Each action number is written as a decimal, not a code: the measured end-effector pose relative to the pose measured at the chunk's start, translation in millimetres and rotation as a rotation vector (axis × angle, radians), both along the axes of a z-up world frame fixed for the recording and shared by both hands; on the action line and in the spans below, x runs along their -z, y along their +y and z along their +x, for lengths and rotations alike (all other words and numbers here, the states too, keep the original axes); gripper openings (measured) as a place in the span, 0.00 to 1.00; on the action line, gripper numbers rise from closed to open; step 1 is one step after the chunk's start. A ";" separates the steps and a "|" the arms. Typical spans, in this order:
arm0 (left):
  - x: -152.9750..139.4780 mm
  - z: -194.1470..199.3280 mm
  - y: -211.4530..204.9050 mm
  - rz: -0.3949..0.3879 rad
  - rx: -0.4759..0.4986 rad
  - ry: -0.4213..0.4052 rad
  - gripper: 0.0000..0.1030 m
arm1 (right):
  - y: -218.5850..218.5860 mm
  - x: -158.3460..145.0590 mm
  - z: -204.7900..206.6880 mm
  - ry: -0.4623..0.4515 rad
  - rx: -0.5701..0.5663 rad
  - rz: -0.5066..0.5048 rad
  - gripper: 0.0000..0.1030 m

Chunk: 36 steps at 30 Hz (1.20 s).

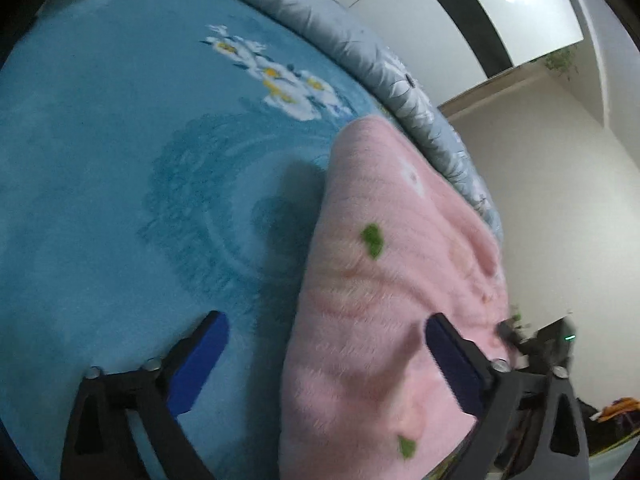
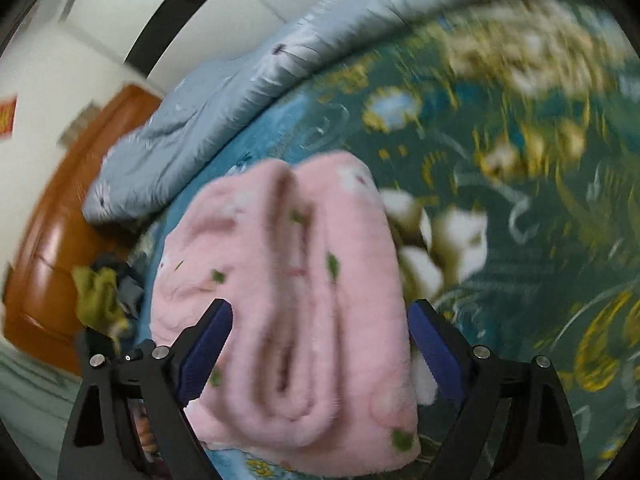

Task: Fold clothes

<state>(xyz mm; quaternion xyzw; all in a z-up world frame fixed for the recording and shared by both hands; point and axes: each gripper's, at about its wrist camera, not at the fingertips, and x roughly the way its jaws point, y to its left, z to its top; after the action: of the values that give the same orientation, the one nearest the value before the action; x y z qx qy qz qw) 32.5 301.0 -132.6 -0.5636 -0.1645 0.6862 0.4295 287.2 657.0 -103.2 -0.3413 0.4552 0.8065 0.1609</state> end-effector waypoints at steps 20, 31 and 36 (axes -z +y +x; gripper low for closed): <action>-4.2 8.0 46.3 -0.078 0.183 0.079 0.66 | -5.1 12.0 -23.6 0.028 -0.085 -0.029 0.69; -71.1 64.3 82.2 -0.019 0.300 0.247 0.38 | 7.4 -25.2 15.0 0.129 -0.091 0.001 0.50; -98.2 115.8 146.4 0.035 0.437 0.304 0.38 | 46.9 -51.7 83.5 0.136 -0.014 0.045 0.50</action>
<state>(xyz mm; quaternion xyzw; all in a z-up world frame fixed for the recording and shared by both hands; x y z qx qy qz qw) 148.3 447.4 -34.3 -0.4687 0.0155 0.6511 0.5968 370.7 704.0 -51.4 -0.2850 0.4445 0.8389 0.1318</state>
